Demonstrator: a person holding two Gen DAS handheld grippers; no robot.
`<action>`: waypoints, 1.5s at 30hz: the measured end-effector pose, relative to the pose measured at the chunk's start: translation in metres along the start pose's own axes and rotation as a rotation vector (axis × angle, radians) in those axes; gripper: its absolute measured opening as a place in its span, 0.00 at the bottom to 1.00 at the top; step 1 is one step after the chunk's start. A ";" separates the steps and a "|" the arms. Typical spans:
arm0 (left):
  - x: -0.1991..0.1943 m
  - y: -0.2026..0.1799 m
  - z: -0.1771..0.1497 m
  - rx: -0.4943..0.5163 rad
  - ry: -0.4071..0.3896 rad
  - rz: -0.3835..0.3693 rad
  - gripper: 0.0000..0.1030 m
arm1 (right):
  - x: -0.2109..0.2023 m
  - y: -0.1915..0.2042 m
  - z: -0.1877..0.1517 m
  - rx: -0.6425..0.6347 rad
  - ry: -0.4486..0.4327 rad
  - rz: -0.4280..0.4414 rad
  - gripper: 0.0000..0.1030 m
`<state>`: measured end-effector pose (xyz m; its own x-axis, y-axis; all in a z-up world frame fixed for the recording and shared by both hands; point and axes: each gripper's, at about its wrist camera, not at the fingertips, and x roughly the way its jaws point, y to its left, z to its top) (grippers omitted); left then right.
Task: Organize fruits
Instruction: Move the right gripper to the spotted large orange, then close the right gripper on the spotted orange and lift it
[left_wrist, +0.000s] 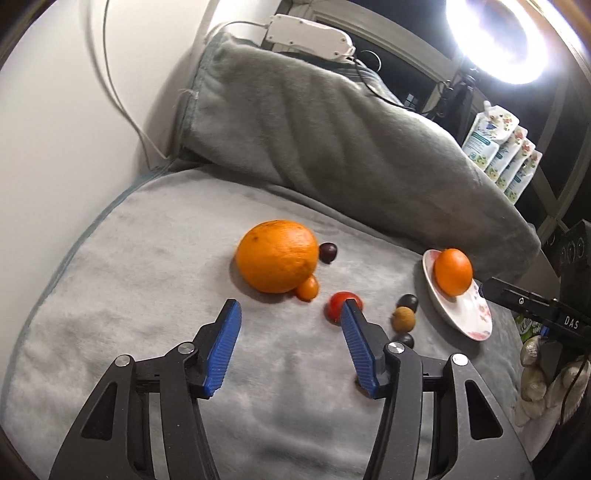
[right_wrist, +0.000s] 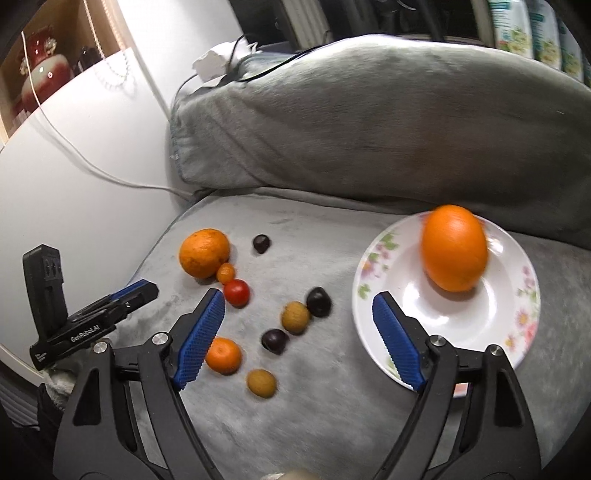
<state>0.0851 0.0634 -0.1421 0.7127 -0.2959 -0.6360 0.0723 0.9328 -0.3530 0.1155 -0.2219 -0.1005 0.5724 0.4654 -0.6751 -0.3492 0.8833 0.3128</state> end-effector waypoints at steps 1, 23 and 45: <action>0.001 0.001 0.000 -0.003 0.002 0.000 0.59 | 0.004 0.004 0.003 -0.004 0.009 0.008 0.82; 0.037 0.024 0.014 -0.118 0.048 -0.085 0.68 | 0.125 0.058 0.051 0.107 0.247 0.256 0.82; 0.058 0.031 0.022 -0.194 0.074 -0.144 0.68 | 0.179 0.076 0.060 0.158 0.333 0.297 0.75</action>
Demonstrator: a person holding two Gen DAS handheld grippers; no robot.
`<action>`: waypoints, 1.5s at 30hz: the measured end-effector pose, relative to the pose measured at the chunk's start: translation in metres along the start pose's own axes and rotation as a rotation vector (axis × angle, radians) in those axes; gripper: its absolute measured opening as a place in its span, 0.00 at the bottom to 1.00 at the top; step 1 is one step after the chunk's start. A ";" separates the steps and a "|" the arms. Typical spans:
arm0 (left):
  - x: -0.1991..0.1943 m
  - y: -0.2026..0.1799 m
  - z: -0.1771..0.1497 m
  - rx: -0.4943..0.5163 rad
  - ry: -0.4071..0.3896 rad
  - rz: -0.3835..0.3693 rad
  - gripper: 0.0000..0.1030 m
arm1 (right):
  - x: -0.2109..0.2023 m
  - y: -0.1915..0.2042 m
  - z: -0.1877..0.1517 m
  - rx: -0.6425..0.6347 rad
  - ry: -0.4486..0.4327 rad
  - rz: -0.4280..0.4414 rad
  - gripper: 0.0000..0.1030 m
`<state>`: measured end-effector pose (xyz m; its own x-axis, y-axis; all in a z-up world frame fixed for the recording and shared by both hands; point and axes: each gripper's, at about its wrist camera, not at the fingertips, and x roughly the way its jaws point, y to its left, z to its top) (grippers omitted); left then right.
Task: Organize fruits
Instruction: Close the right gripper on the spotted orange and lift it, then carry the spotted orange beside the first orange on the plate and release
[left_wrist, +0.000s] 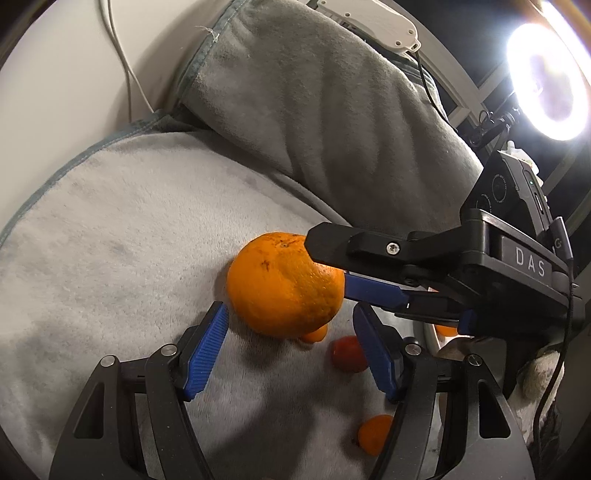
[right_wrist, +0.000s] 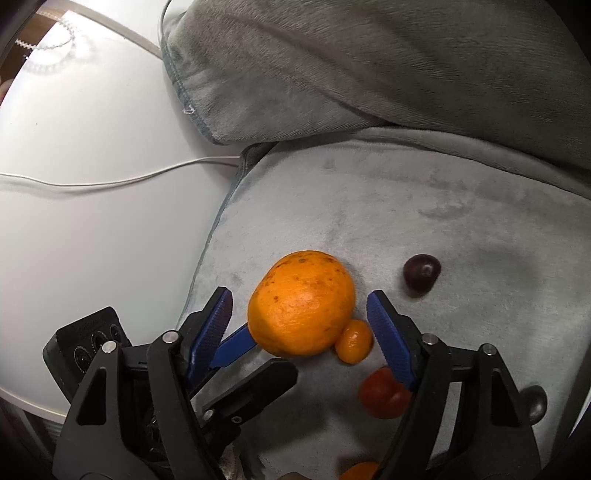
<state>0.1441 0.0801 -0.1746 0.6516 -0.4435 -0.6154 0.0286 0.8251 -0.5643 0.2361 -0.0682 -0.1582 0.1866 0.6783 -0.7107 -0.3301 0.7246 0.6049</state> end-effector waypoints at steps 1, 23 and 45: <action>0.001 0.001 0.000 -0.003 0.001 0.000 0.68 | 0.002 0.001 0.001 -0.002 0.000 -0.003 0.75; -0.006 -0.016 -0.007 0.021 -0.013 0.014 0.58 | -0.004 0.010 -0.010 -0.068 -0.012 -0.043 0.63; -0.027 -0.106 -0.046 0.165 -0.006 -0.088 0.58 | -0.119 0.002 -0.073 -0.111 -0.186 -0.102 0.63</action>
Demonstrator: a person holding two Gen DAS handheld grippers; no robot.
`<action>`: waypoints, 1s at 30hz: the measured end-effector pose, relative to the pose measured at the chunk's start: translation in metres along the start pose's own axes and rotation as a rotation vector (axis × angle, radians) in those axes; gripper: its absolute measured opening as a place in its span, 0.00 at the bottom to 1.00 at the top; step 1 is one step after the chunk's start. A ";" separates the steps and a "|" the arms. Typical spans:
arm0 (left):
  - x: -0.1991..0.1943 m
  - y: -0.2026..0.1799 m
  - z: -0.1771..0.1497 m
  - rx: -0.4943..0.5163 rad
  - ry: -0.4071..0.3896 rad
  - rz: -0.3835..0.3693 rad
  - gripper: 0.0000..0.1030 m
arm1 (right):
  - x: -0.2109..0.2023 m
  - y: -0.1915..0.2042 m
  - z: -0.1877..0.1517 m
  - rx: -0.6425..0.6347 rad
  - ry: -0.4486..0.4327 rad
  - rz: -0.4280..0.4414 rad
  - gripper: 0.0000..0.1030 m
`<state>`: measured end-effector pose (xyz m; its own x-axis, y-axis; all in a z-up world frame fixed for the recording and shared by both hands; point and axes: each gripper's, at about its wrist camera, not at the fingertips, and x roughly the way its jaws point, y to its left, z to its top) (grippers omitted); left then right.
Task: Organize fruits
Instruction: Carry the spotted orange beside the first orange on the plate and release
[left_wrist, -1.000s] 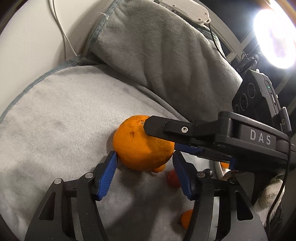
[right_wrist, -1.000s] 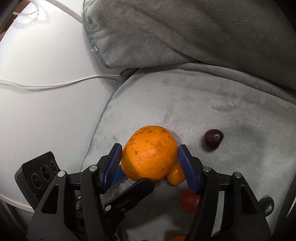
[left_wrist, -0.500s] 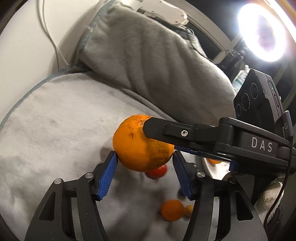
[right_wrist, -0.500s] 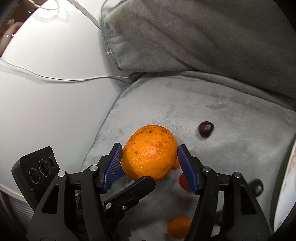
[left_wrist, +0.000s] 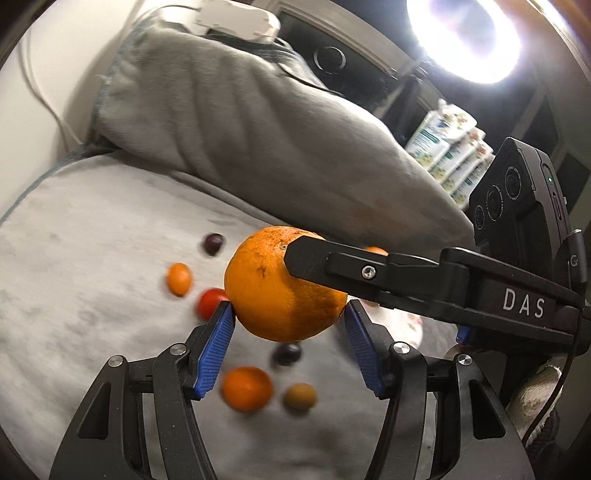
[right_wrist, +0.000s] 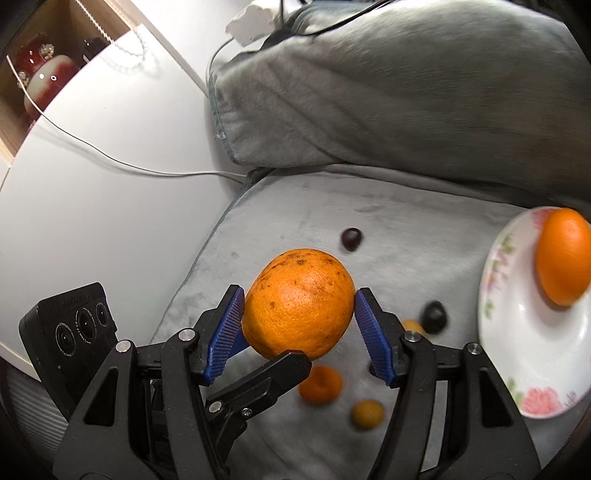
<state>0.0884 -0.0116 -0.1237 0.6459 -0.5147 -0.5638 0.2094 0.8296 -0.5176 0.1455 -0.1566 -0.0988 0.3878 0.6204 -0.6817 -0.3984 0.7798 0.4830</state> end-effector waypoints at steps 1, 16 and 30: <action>0.002 -0.006 -0.002 0.009 0.005 -0.008 0.58 | -0.007 -0.004 -0.003 0.005 -0.010 -0.005 0.63; 0.035 -0.071 -0.022 0.104 0.097 -0.103 0.58 | -0.076 -0.065 -0.036 0.091 -0.098 -0.079 0.63; 0.075 -0.112 -0.035 0.169 0.184 -0.140 0.58 | -0.108 -0.130 -0.060 0.220 -0.132 -0.098 0.63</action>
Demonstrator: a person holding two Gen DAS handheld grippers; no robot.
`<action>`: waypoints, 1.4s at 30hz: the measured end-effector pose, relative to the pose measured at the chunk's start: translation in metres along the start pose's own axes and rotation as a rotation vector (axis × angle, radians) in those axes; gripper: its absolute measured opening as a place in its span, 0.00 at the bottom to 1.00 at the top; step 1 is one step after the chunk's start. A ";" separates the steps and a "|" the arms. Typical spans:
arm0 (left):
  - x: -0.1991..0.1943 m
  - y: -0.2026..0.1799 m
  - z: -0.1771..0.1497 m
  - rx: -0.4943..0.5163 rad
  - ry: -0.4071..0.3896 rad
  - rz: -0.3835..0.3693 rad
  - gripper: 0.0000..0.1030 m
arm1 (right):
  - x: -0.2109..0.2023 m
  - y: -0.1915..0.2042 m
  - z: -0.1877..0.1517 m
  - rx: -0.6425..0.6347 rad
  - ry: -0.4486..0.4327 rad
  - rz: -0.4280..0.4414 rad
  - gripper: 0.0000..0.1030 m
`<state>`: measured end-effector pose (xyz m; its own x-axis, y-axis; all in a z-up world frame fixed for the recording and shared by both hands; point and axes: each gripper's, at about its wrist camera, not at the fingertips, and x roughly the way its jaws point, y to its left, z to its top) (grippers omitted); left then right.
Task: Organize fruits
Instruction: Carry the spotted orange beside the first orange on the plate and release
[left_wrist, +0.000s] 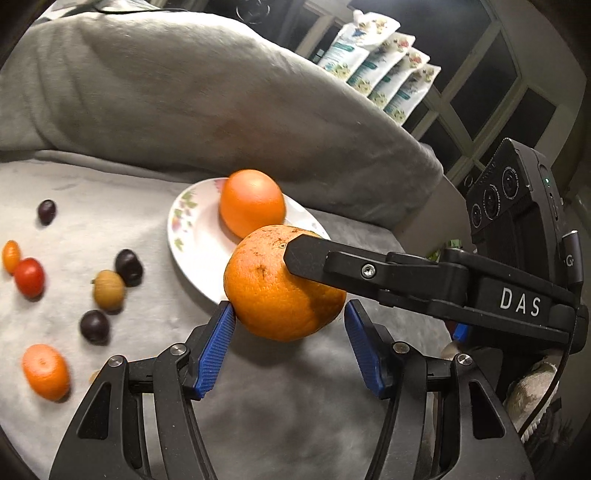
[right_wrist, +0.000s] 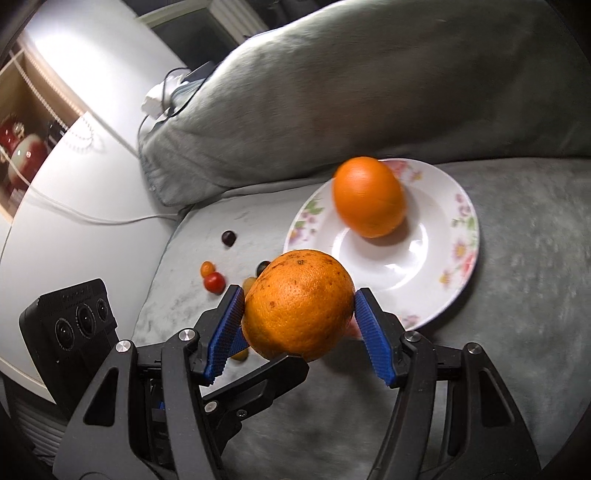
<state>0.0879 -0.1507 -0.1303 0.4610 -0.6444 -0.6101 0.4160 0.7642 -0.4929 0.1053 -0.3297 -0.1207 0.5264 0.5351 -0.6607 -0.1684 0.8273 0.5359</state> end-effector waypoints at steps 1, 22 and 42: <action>0.001 -0.001 0.000 0.003 0.003 -0.001 0.58 | -0.001 -0.004 0.001 0.007 -0.001 0.001 0.63; 0.000 -0.012 0.005 0.041 -0.019 0.013 0.56 | -0.019 -0.022 0.014 0.017 -0.078 -0.020 0.63; -0.039 0.012 0.010 0.029 -0.122 0.092 0.56 | -0.031 0.008 0.010 -0.076 -0.159 -0.086 0.63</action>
<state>0.0825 -0.1163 -0.1067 0.5892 -0.5718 -0.5709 0.3895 0.8200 -0.4194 0.0965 -0.3413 -0.0906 0.6653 0.4334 -0.6079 -0.1766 0.8825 0.4359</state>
